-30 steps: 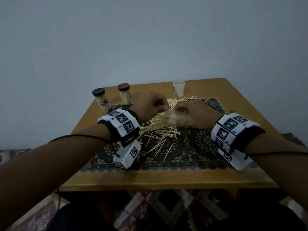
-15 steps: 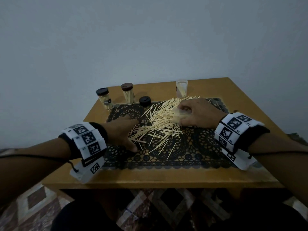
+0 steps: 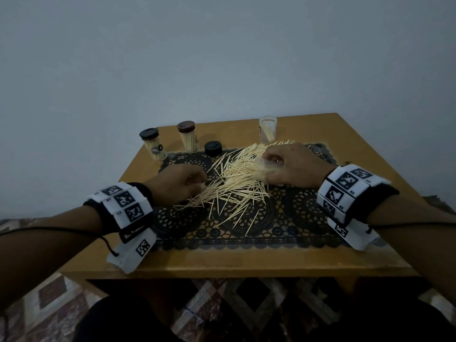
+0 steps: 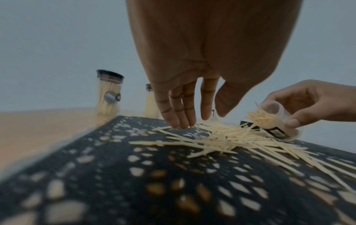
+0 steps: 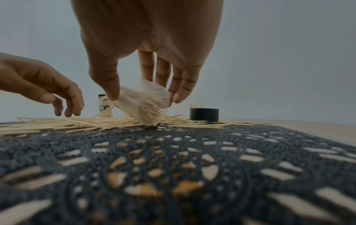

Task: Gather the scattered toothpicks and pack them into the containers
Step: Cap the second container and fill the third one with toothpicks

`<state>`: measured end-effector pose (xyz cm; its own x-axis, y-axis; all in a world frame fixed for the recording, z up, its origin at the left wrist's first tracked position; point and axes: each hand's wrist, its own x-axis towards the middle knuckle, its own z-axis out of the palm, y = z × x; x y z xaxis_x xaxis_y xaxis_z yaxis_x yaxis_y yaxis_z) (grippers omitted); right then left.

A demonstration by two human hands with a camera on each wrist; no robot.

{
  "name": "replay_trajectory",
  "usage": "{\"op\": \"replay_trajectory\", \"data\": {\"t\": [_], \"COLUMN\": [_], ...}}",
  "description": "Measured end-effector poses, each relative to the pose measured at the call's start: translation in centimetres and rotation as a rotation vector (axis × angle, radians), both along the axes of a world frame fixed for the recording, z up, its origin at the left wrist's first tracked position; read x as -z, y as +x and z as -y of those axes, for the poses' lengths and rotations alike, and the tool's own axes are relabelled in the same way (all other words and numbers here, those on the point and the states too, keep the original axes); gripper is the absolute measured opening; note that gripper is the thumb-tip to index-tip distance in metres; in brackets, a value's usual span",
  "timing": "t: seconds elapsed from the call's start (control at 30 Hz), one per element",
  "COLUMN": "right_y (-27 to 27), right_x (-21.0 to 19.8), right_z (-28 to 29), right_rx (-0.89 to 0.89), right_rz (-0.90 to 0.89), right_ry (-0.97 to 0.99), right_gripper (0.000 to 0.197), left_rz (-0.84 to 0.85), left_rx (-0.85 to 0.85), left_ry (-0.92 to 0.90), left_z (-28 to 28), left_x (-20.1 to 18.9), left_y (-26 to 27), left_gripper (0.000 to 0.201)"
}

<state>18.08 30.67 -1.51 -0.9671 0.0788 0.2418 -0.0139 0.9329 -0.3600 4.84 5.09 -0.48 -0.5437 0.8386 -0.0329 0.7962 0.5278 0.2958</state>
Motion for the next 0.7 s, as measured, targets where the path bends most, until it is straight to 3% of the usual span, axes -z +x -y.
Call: {"op": "replay_trajectory", "data": {"t": [0.07, 0.17, 0.23, 0.43, 0.7], "right_y": [0.0, 0.0, 0.0, 0.1, 0.0], "right_x": [0.0, 0.0, 0.0, -0.1, 0.1], "right_z": [0.0, 0.0, 0.1, 0.1, 0.0], "right_rx": [0.001, -0.002, -0.001, 0.002, 0.0], "right_rz": [-0.001, 0.004, 0.002, 0.008, 0.006], "right_ry": [-0.001, 0.002, 0.003, -0.002, -0.013], "right_gripper": [0.038, 0.039, 0.039, 0.037, 0.037], "left_rz": [-0.005, -0.043, -0.093, -0.162, -0.094], "left_rx": [-0.017, -0.015, -0.02, 0.016, 0.029], "left_ry": [-0.071, -0.328, -0.378, -0.215, 0.002], "left_z": [0.8, 1.8, 2.0, 1.3, -0.2], "left_x": [-0.5, -0.5, -0.1, 0.5, 1.1], "left_y": [-0.4, -0.8, -0.9, -1.2, -0.6], "left_gripper": [0.032, 0.056, 0.053, 0.013, 0.01]}}
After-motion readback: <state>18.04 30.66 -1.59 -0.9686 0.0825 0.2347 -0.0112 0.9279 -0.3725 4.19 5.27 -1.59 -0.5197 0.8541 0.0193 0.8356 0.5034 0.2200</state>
